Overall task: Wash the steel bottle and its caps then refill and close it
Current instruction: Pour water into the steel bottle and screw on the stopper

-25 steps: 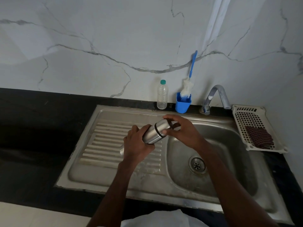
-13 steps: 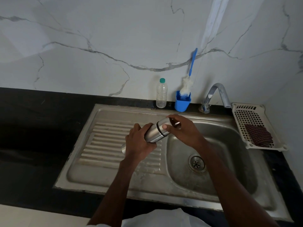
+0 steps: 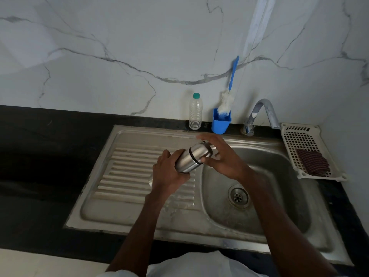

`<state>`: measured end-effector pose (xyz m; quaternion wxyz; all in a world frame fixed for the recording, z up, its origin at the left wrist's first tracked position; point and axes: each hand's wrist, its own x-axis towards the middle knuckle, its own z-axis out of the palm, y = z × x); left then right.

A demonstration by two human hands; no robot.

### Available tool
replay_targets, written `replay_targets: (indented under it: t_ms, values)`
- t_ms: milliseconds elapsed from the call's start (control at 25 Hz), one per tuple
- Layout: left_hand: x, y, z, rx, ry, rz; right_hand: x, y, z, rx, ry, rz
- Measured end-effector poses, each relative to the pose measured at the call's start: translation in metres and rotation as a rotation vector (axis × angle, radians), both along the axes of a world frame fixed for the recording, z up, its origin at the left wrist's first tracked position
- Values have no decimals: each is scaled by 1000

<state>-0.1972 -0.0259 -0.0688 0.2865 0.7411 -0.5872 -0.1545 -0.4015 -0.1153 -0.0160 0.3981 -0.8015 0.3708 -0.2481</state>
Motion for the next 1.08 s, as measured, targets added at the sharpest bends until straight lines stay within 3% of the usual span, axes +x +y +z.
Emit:
replay_targets:
  t_ms: [80, 160, 320, 400, 560, 600, 680, 760, 880, 960, 1080]
  values:
    - [1, 0, 1, 12, 3, -2, 2, -1, -2, -60, 3, -54]
    - [2, -1, 1, 23, -4, -15, 5, 1, -1, 47, 43, -165]
    - [3, -3, 5, 4, 33, -20, -4, 0, -2, -32, -45, 69]
    - [2, -4, 5, 1, 29, -21, 0, 1, -2, -40, -68, 19]
    - [-3, -4, 6, -15, -36, -55, 17, 3, 4, 2, 344, -370]
    - [-4, -4, 7, -16, -31, -61, 14, 2, 3, -6, 347, -358]
    - [-4, -5, 8, -12, 4, -49, 6, 1, 6, 47, 153, -171]
    - [-4, -5, 7, -20, 30, -30, 1, -1, 4, -45, -14, 6]
    - [-3, -5, 6, -11, 5, -37, 11, -2, 8, -60, 147, -161]
    - [-2, -4, 6, 6, 5, -49, 8, -6, 4, 5, 270, -128]
    - [2, -3, 4, 15, 51, -29, -2, -11, 2, 4, 96, 60]
